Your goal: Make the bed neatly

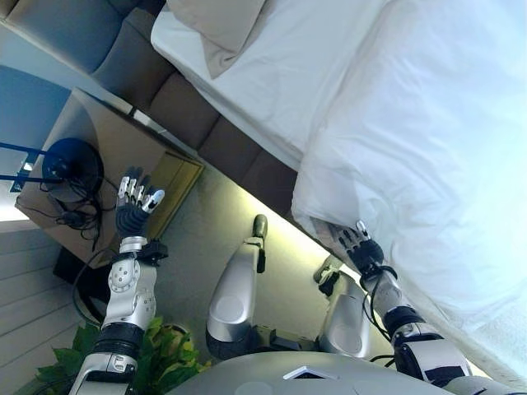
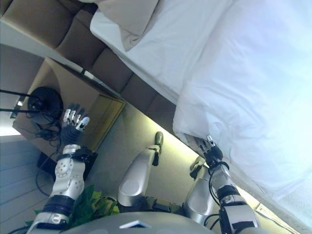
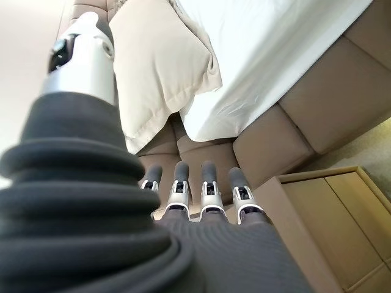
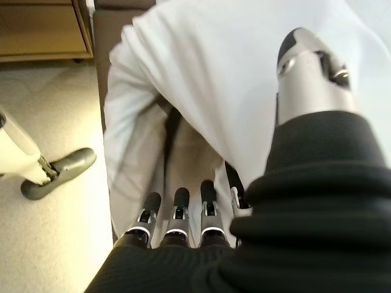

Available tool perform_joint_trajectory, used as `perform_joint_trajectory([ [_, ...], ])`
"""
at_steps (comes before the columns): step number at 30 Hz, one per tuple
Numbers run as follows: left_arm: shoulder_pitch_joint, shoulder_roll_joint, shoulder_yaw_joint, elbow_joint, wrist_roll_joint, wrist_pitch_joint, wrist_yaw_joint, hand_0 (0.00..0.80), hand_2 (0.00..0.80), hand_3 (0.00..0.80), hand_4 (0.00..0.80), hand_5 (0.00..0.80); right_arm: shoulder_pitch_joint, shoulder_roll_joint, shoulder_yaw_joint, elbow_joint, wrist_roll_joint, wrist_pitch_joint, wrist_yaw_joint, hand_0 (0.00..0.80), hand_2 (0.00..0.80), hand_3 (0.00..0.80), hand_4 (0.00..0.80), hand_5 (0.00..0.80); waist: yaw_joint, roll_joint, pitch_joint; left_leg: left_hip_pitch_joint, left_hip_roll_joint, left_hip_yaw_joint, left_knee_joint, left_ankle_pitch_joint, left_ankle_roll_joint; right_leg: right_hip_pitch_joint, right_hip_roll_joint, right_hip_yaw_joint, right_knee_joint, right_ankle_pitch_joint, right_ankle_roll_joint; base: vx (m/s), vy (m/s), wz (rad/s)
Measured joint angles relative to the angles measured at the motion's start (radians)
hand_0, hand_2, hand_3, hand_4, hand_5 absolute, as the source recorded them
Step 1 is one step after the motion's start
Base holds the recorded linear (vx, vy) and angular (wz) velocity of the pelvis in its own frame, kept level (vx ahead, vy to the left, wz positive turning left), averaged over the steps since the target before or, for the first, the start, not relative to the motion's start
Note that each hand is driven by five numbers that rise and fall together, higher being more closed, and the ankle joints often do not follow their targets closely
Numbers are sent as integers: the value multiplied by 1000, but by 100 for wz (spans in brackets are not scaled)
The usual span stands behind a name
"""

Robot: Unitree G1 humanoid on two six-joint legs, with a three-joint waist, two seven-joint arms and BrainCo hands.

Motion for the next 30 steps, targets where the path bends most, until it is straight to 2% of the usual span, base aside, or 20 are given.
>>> perform_joint_trajectory([
  [3,0,1,1,0,1,0,4,0,0,0,0,0,32,-1,-2,-3,2,0,17,0,0,0,0,0,-2,-21,-9,0,10,8,1,-2,-3,1,13,9,-19,11,-3,-14,-73,-12],
  [7,0,2,24,-10,2,1,13,0,0,0,0,0,107,-2,16,-131,-90,-1,9,0,0,0,0,0,-6,-53,-4,-1,20,12,5,-4,-6,2,24,14,-27,16,-6,-19,-94,-7],
  [13,11,14,71,-39,3,8,12,0,0,0,0,0,191,-1,51,-282,-102,17,33,0,0,0,0,0,-25,-108,-3,-16,43,14,16,-9,-13,3,51,15,-64,35,-13,-13,-71,-6],
  [17,16,16,85,-42,3,9,11,0,0,0,0,0,255,-2,64,-360,-105,25,70,0,0,0,0,0,-35,-123,-4,-15,51,24,16,-12,-13,15,67,20,-107,60,-15,-10,-42,-9],
  [23,16,19,88,-40,3,9,10,0,0,0,0,0,285,-2,33,-334,-80,21,68,0,0,0,0,0,-61,-152,-8,4,65,47,10,-14,-13,45,86,30,-170,97,-15,-4,-30,-12],
  [30,14,21,88,-35,4,14,3,0,0,0,0,0,292,1,-53,-168,-40,5,69,0,0,0,0,0,-66,-171,-20,35,76,70,-9,-18,-18,93,106,32,-255,141,-17,-12,-19,-10],
])
